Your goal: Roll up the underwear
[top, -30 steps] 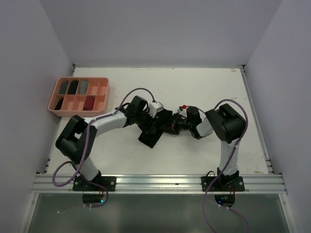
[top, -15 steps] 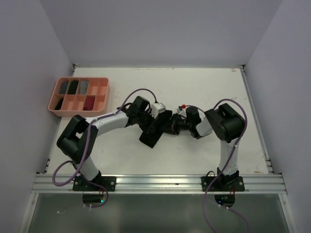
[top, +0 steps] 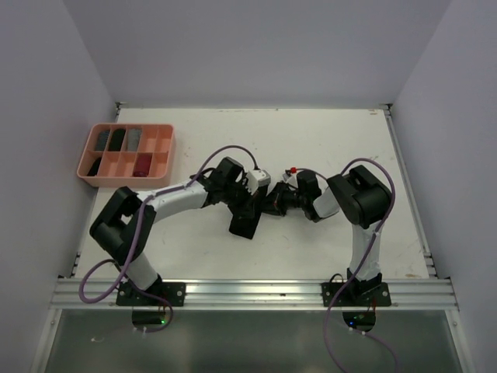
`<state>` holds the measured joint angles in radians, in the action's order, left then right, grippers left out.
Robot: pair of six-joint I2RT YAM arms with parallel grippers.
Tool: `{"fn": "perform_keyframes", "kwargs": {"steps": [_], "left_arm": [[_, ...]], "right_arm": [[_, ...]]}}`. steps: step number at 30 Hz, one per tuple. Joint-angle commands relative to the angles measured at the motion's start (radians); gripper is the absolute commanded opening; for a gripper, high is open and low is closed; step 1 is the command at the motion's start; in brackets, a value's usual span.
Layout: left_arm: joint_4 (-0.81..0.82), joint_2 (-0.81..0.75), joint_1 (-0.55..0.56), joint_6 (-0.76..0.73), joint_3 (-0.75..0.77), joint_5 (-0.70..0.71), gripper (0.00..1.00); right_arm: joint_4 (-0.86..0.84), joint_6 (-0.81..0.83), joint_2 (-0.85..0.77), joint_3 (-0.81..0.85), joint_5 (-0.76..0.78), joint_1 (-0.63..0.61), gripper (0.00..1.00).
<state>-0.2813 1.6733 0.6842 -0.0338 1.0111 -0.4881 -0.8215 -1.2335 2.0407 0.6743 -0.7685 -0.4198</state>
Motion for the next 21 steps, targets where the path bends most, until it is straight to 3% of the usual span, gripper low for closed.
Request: {"fn": "perform_keyframes", "kwargs": {"steps": [1, 9, 14, 20, 21], "left_arm": [[0.045, -0.006, 0.029, 0.026, -0.052, -0.040, 0.00], [0.139, 0.133, 0.031, 0.138, -0.071, -0.050, 0.00], [0.152, 0.138, 0.026, 0.172, -0.035, -0.047, 0.00], [0.139, 0.063, -0.028, 0.202, -0.049, -0.001, 0.00], [0.137, 0.066, -0.052, 0.206, -0.052, 0.002, 0.00]], "right_arm": [[0.107, -0.034, 0.019, -0.004, 0.028, -0.004, 0.12], [0.119, -0.026, 0.012, -0.010, 0.038, -0.007, 0.12], [0.148, -0.004, -0.017, -0.005, 0.026, -0.005, 0.14], [0.211, 0.043, -0.048, 0.050, -0.035, -0.005, 0.25], [0.225, 0.051, -0.066, 0.054, -0.043, -0.004, 0.30]]}}
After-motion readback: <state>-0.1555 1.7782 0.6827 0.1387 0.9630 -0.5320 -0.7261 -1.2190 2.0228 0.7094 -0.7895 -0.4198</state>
